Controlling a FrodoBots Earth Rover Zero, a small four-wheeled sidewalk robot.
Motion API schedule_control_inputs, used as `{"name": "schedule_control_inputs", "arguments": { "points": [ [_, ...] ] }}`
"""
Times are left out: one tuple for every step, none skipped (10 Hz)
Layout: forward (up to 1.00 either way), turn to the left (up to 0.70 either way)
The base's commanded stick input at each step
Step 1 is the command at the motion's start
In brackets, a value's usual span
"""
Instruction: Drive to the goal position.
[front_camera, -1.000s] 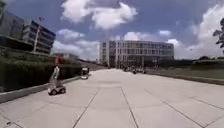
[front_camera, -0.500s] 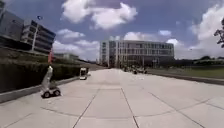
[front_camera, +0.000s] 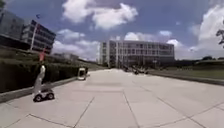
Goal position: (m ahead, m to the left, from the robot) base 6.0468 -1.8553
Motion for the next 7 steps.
{"name": "schedule_control_inputs", "arguments": {
  "points": [
    [0.50, 0.00],
    [0.50, 0.00],
    [0.50, 0.00],
    [0.50, 0.00],
    [0.50, 0.00],
    [0.50, 0.00],
    [0.50, 0.00]
  ]
}}
